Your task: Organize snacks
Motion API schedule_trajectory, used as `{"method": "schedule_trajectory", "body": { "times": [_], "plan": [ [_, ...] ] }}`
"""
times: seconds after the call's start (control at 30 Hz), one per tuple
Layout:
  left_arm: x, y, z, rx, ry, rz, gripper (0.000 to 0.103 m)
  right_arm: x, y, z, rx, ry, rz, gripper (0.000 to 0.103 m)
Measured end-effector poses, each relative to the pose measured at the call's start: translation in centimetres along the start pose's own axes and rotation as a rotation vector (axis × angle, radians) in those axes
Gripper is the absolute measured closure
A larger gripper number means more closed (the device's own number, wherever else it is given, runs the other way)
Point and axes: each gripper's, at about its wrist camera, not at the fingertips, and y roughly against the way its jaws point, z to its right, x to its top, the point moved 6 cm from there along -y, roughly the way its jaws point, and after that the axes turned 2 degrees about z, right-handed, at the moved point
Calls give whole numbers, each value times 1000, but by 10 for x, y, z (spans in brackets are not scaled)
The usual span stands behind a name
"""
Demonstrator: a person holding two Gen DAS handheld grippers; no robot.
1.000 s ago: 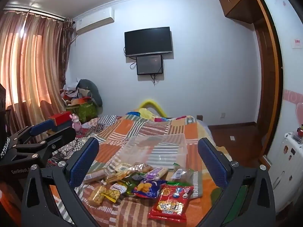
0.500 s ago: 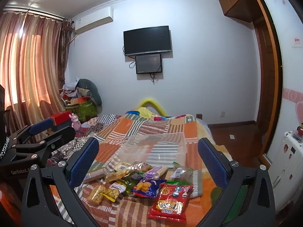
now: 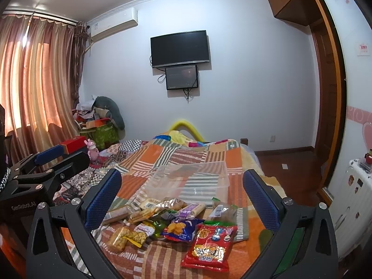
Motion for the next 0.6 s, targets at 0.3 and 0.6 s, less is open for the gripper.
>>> {"method": "schedule_trajectory", "body": {
  "times": [0.3,0.6],
  "plan": [
    [1,1,0,-2,0,2,0,1,2,-1,0,0,4,0],
    [0,1,0,-7,1,-1,0,2,3,-1,0,-1,5,0]
  ]
}}
